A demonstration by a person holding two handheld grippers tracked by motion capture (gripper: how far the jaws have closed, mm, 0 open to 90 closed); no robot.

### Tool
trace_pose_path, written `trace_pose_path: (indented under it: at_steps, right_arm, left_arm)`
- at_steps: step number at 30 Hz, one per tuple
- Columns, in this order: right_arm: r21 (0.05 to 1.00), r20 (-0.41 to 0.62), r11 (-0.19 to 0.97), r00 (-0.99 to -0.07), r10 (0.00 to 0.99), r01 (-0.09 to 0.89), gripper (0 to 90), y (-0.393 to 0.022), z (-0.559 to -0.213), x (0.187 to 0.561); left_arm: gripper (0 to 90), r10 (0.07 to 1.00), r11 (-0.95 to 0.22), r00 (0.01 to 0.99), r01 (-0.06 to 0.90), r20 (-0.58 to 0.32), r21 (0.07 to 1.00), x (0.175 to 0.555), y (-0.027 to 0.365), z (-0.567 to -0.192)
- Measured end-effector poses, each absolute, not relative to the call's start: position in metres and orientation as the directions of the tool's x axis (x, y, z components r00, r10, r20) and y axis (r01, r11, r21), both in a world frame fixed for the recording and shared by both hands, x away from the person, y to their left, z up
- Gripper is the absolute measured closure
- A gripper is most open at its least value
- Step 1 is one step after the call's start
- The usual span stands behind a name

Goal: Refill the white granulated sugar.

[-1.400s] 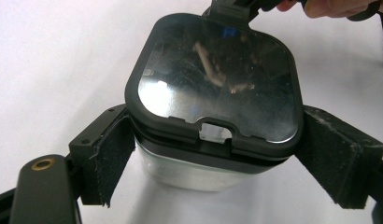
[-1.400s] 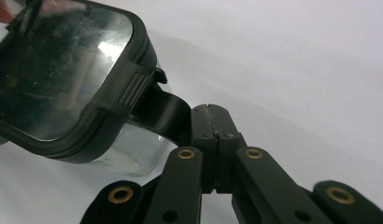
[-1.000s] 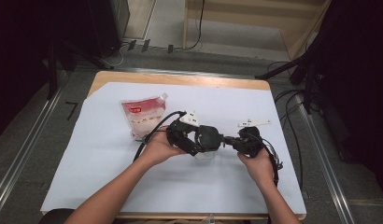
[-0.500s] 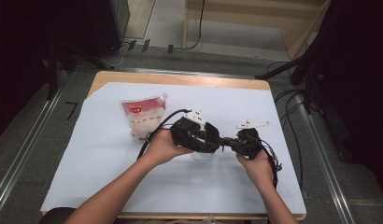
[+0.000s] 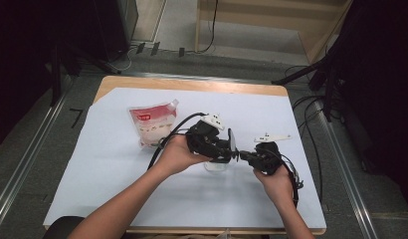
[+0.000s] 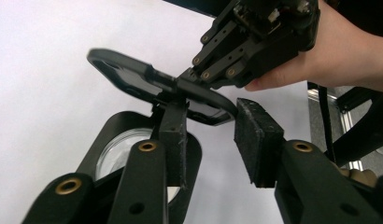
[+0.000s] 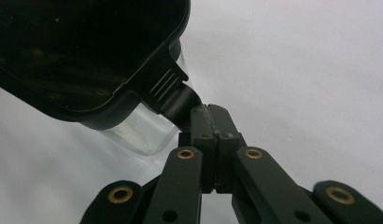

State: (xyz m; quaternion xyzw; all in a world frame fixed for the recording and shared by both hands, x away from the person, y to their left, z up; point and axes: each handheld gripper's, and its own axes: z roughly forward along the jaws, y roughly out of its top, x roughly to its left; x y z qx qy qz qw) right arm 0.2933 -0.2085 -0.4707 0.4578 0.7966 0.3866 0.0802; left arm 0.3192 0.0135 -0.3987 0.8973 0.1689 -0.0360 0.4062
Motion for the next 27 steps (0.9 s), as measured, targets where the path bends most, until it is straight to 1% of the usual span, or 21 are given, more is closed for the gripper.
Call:
trace_pose_path:
  at_steps: [4,9,14,17,20,22,27]
  right_arm:
    - [0.688,0.233,0.269,-0.556,0.798,0.674,90.0,-0.208,-0.473,0.291]
    - [0.693,0.230,0.264,-0.553,0.801,0.671,90.0,-0.208,-0.474,0.291]
    - [0.693,0.233,0.264,-0.555,0.798,0.671,90.0,-0.208,-0.474,0.291]
    - [0.689,0.253,0.253,-0.552,0.795,0.679,90.0,-0.210,-0.475,0.292]
    - [0.687,0.252,0.255,-0.552,0.795,0.680,90.0,-0.210,-0.474,0.292]
    - [0.693,0.248,0.261,-0.562,0.789,0.672,90.0,-0.210,-0.474,0.291]
    - [0.688,0.262,0.262,-0.568,0.780,0.677,90.0,-0.211,-0.472,0.281]
  left_arm:
    - [71.6,0.261,-0.621,0.945,0.320,-0.196,0.716,0.318,0.006,-0.401]
    - [72.0,0.252,-0.637,0.950,0.306,-0.185,0.707,0.319,-0.005,-0.404]
    - [71.7,0.253,-0.633,0.949,0.310,-0.189,0.709,0.320,-0.007,-0.408]
    - [71.7,0.259,-0.619,0.942,0.330,-0.212,0.713,0.321,-0.009,-0.410]
    - [70.6,0.260,-0.623,0.943,0.327,-0.206,0.710,0.320,-0.009,-0.409]
    - [69.2,0.251,-0.620,0.943,0.329,-0.217,0.713,0.319,-0.005,-0.407]
    - [66.5,0.273,-0.606,0.936,0.347,-0.223,0.716,0.319,0.009,-0.398]
